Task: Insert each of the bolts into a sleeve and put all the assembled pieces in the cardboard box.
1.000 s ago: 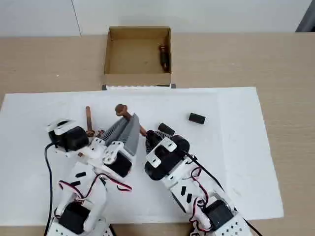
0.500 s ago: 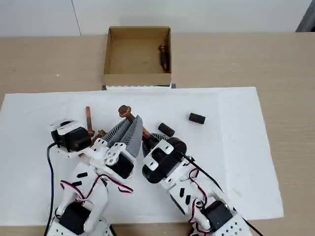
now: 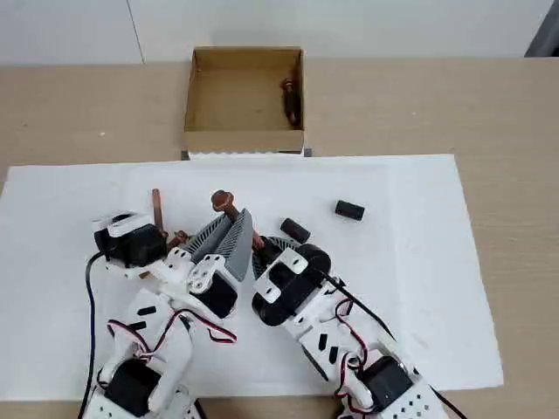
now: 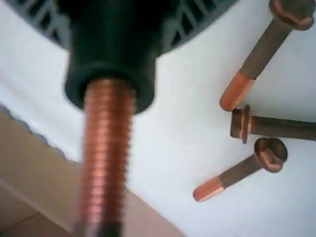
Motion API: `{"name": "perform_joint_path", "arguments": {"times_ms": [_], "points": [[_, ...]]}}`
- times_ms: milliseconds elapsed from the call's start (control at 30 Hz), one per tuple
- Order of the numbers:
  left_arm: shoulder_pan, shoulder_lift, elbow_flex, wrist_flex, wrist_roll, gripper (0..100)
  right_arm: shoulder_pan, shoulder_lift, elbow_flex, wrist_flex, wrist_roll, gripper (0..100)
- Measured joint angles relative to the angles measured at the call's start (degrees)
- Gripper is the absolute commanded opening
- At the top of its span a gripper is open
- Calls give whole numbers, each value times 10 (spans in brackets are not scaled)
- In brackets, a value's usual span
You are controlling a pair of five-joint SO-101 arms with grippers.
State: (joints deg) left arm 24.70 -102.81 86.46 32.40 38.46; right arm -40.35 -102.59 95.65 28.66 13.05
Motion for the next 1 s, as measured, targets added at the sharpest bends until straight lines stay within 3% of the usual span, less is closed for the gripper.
{"name": "perform_joint_path", "arguments": {"times_ms": [233, 400, 1000], "points": [[23, 0, 0, 0, -21, 5, 2, 0, 0, 0, 0, 3], [53, -1, -1, 1, -84, 5, 3, 0, 0, 0, 0, 3], [78, -4, 26, 14, -207, 5, 3, 1, 0, 4, -1, 3]]}}
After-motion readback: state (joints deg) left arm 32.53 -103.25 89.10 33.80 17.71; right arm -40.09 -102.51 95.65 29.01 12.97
